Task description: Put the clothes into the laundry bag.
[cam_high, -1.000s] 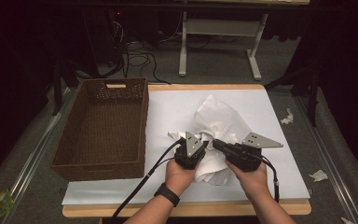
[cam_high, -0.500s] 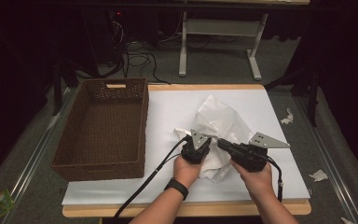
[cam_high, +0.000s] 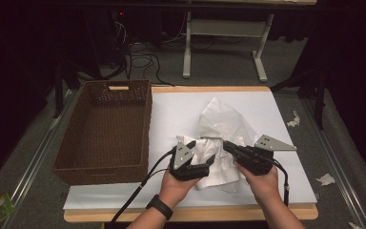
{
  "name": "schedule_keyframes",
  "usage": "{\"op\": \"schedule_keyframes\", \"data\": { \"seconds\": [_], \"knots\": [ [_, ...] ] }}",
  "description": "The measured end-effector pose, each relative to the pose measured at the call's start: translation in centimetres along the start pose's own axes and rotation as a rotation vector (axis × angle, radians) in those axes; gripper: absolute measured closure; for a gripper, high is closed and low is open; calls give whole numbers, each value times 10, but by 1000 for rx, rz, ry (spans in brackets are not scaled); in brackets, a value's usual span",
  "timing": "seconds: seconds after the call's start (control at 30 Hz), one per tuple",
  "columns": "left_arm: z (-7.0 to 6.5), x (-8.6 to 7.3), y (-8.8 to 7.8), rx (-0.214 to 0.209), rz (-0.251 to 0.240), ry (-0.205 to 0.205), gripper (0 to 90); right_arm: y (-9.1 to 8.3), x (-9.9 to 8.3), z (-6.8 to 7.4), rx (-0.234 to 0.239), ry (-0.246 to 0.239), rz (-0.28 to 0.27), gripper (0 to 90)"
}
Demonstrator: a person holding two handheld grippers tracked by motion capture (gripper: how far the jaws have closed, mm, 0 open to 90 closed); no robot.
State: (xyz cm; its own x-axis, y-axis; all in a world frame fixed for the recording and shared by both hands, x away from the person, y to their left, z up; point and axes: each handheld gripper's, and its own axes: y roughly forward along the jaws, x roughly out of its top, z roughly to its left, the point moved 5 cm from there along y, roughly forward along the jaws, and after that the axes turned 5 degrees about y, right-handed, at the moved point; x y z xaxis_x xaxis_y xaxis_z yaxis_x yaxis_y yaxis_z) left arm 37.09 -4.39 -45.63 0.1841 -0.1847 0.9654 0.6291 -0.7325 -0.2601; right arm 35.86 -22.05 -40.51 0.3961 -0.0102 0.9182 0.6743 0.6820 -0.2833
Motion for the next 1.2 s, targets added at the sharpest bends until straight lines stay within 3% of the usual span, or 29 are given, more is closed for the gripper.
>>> {"op": "schedule_keyframes", "data": {
  "seconds": [0.1,0.17,0.23,0.33,0.43,0.53,0.77,0.9,1.03,1.1,1.2],
  "knots": [
    [5,-16,2,14,59,3,170,0,0,1,-1,-2,3,893],
    [9,-26,9,12,113,-21,172,0,0,2,2,-3,3,893],
    [10,-35,17,-10,195,-41,179,1,0,2,2,-2,2,893],
    [9,-45,25,-65,270,-83,299,1,0,2,3,-2,2,893],
    [6,-44,24,-97,258,-73,621,2,0,3,7,-6,4,893],
    [2,-39,19,-88,213,-52,797,4,-1,3,9,-5,8,893],
    [1,-2,-6,-45,47,-45,824,7,0,8,32,-1,3,894],
    [0,17,-23,-18,-6,-17,824,7,5,15,48,-9,-12,894],
    [-5,29,-26,-5,-10,10,823,9,6,17,51,-15,-14,894],
    [-10,31,-20,8,3,48,822,9,5,16,48,-13,-12,894],
    [-14,29,-5,9,24,56,821,7,4,13,34,-5,-8,894]
  ]
}}
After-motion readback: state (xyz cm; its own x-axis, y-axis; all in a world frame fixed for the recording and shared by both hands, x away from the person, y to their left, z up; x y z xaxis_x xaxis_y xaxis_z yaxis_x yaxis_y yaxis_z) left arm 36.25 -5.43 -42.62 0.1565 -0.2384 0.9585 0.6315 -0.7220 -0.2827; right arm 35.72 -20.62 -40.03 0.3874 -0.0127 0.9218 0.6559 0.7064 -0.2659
